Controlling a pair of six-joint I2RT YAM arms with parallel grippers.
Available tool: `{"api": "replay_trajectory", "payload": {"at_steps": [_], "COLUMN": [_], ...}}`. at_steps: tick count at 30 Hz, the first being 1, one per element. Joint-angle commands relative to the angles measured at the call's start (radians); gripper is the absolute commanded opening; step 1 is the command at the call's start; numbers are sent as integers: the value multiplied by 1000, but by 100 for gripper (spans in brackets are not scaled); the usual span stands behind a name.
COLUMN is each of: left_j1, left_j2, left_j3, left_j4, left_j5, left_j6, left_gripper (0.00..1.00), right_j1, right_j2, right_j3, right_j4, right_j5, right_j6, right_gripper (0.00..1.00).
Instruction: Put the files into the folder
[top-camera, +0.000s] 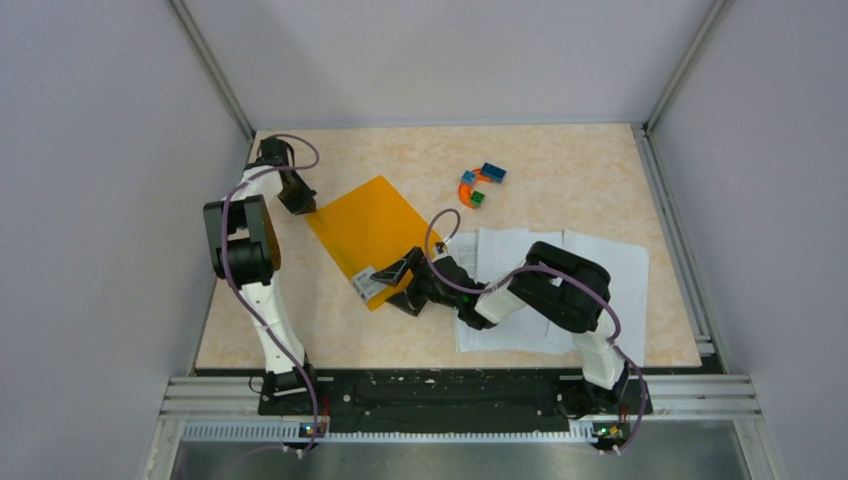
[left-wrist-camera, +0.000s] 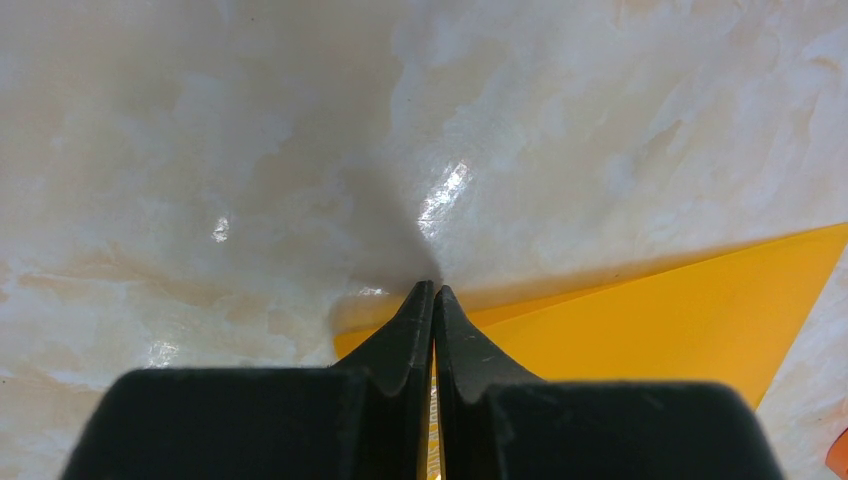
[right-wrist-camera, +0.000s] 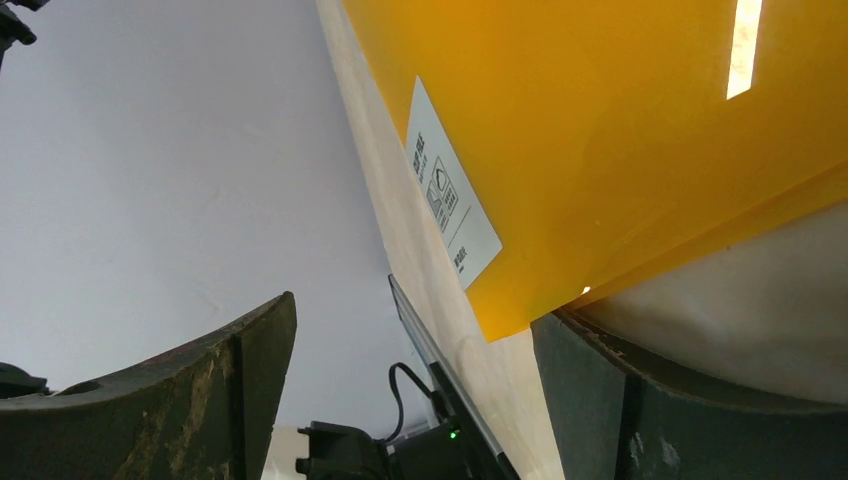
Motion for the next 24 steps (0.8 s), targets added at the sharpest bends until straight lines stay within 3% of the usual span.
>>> {"api": "replay_trajectory", "payload": {"at_steps": [1, 7, 14, 24], "left_j1": [5, 6, 11, 19], "left_j2": [-29, -34, -46, -51], "left_j3": [-33, -42, -49, -65], "left_j4": [-84, -85, -81, -70], "left_j5": [7, 17, 28, 45], "left_j6": [9, 2, -6, -12], "left_gripper": [6, 6, 6, 6], "right_j1": [-13, -3, 7, 17], "right_j2": [27, 15, -20, -62], "right_j3": [54, 67, 37, 50], "right_j4": [48, 26, 13, -24], "right_j5": [38, 80, 115, 155], "right_j6": [-49, -149, -278, -410], "right_gripper": [82, 65, 37, 16]}}
